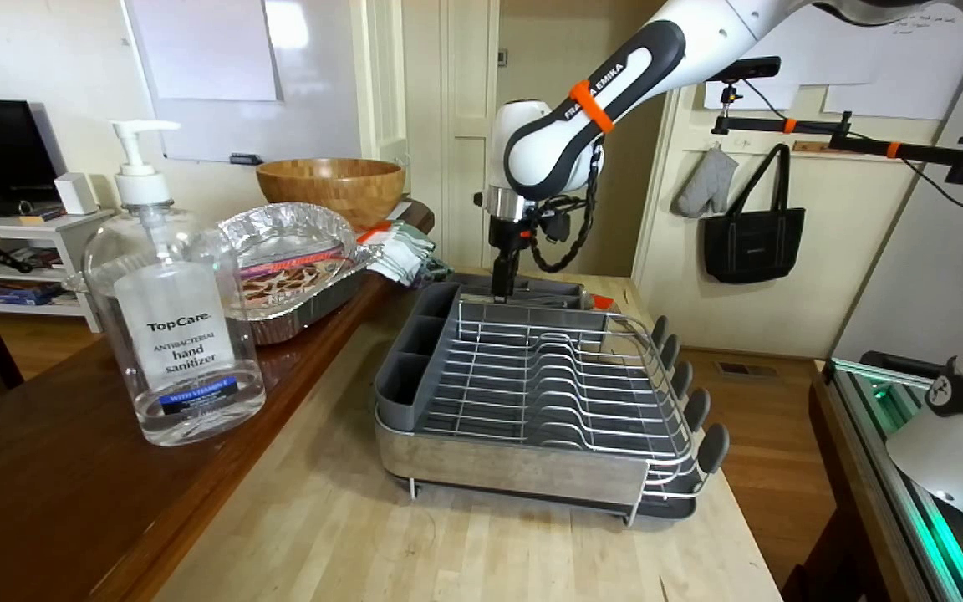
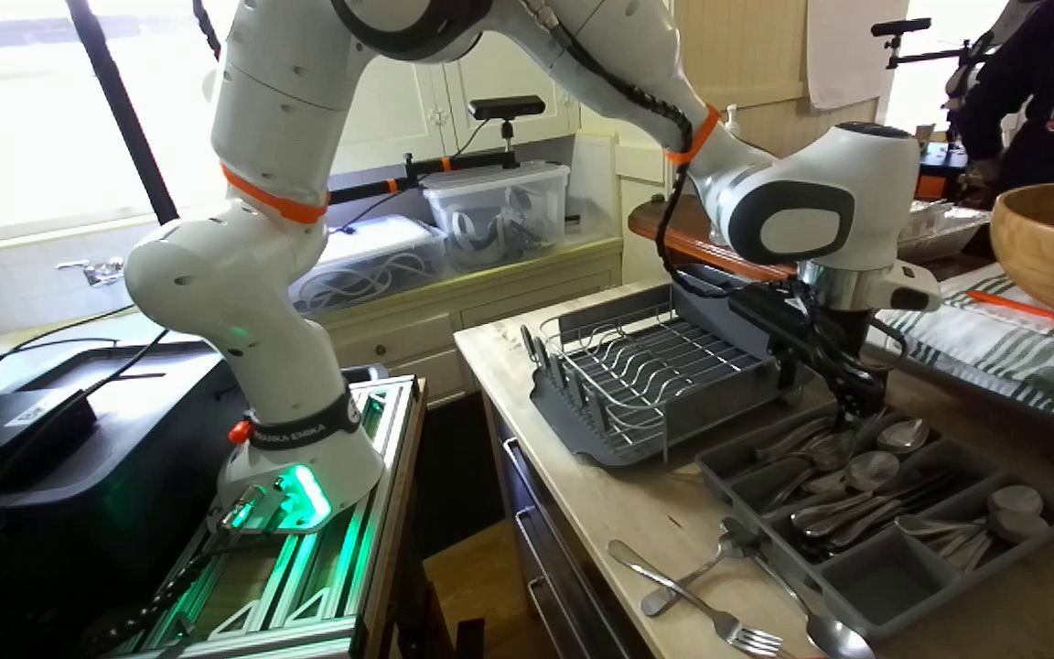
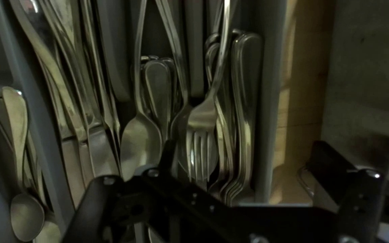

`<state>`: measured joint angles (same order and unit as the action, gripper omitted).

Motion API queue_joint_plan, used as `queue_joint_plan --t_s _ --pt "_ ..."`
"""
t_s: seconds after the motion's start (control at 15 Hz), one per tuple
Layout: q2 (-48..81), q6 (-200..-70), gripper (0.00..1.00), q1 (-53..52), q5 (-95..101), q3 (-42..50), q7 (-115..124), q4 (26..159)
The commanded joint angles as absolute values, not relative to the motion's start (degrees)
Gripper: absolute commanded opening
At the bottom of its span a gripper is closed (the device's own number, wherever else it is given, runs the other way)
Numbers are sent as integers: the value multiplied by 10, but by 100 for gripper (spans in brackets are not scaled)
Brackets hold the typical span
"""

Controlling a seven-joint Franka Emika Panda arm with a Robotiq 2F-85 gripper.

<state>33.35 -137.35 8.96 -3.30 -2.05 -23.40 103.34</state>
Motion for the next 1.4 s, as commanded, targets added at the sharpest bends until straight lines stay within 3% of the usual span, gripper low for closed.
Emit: queue_joint_plan --t_s 0.0,1.33 --pt "308 -1372 99 83 -28 -13 -191 1056" --pt "70 -1367 100 67 -42 52 72 1283"
